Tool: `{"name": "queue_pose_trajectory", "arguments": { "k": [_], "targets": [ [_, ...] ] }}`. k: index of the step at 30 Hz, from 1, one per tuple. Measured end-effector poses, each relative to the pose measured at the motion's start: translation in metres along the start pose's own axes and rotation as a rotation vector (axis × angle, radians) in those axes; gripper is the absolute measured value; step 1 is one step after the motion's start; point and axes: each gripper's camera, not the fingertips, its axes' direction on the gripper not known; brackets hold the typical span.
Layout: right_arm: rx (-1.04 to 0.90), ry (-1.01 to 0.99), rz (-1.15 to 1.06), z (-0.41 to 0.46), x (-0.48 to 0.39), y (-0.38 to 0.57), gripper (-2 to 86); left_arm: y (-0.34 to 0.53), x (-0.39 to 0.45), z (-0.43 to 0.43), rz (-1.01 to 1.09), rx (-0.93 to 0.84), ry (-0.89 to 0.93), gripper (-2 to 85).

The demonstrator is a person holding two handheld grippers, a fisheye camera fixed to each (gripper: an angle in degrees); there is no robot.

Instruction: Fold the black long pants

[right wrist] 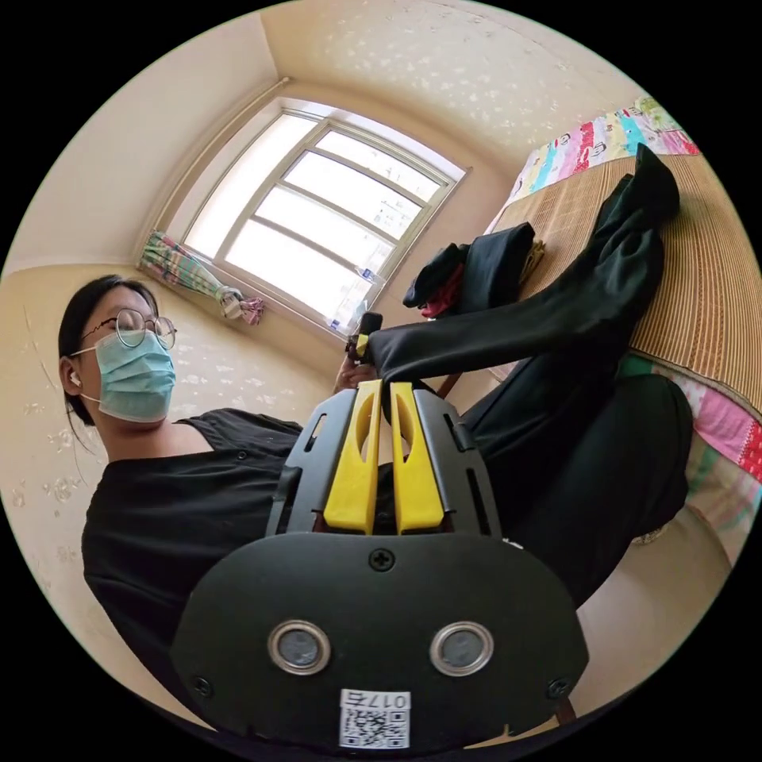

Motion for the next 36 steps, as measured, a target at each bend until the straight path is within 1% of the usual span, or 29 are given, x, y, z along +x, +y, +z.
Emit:
{"name": "queue_pose_trajectory", "arguments": {
  "k": [4, 6, 9, 10, 11, 12, 13, 14, 15, 17, 18, 20, 22, 24, 26, 29, 33, 35, 36],
  "targets": [
    [-0.060, 0.041, -0.026, 0.025, -0.037, 0.009, 2.2, 0.015, 0.018, -0.015, 0.001, -0.005, -0.021, 1.7],
    [-0.088, 0.039, -0.006, 0.037, -0.039, 0.017, 2.2, 0.026, 0.010, -0.020, -0.049, -0.019, -0.041, 2.4],
    [-0.204, 0.070, 0.078, 0.065, -0.015, 0.032, 2.4, 0.048, -0.021, -0.028, -0.221, -0.099, -0.188, 3.9],
    [-0.289, 0.069, 0.128, 0.077, 0.001, 0.039, 2.6, 0.056, -0.036, -0.034, -0.323, -0.128, -0.291, 5.6],
    [-0.383, 0.081, 0.178, 0.087, 0.015, 0.044, 3.0, 0.063, -0.047, -0.044, -0.410, -0.115, -0.379, 7.5],
    [-0.418, 0.101, 0.193, 0.090, 0.020, 0.045, 3.2, 0.065, -0.051, -0.050, -0.431, -0.087, -0.404, 8.6],
    [-0.466, 0.158, 0.194, 0.093, 0.024, 0.046, 3.8, 0.068, -0.054, -0.061, -0.442, -0.006, -0.412, 9.8],
    [-0.472, 0.227, 0.181, 0.092, 0.026, 0.043, 4.5, 0.068, -0.058, -0.069, -0.432, 0.069, -0.386, 10.0],
    [-0.459, 0.261, 0.183, 0.090, 0.028, 0.041, 5.3, 0.066, -0.060, -0.071, -0.419, 0.092, -0.374, 10.1],
    [-0.349, 0.369, 0.212, 0.081, 0.044, 0.024, 8.5, 0.052, -0.075, -0.070, -0.365, 0.134, -0.380, 10.5],
    [-0.315, 0.389, 0.220, 0.079, 0.050, 0.020, 9.3, 0.047, -0.082, -0.068, -0.362, 0.139, -0.388, 10.6],
    [-0.167, 0.450, 0.260, 0.074, 0.081, 0.007, 11.8, 0.026, -0.112, -0.058, -0.323, 0.163, -0.402, 13.0],
    [-0.098, 0.474, 0.332, 0.074, 0.111, -0.002, 13.3, 0.011, -0.140, -0.052, -0.309, 0.191, -0.386, 13.8],
    [-0.071, 0.460, 0.378, 0.081, 0.137, -0.010, 14.5, -0.002, -0.173, -0.044, -0.327, 0.211, -0.326, 14.7],
    [-0.039, 0.364, 0.436, 0.091, 0.160, -0.016, 15.1, -0.018, -0.207, -0.032, -0.340, 0.198, -0.263, 15.8],
    [0.074, 0.328, 0.452, 0.087, 0.168, -0.017, 14.8, -0.035, -0.230, -0.023, -0.348, 0.170, -0.287, 16.3],
    [0.130, 0.300, 0.472, 0.079, 0.177, -0.024, 13.7, -0.050, -0.257, -0.019, -0.399, 0.139, -0.243, 17.8],
    [0.117, 0.250, 0.491, 0.078, 0.186, -0.032, 12.6, -0.057, -0.270, -0.012, -0.409, 0.142, -0.081, 18.8],
    [0.106, 0.237, 0.497, 0.079, 0.188, -0.033, 12.3, -0.058, -0.273, -0.010, -0.410, 0.146, -0.031, 19.0]
  ]
}}
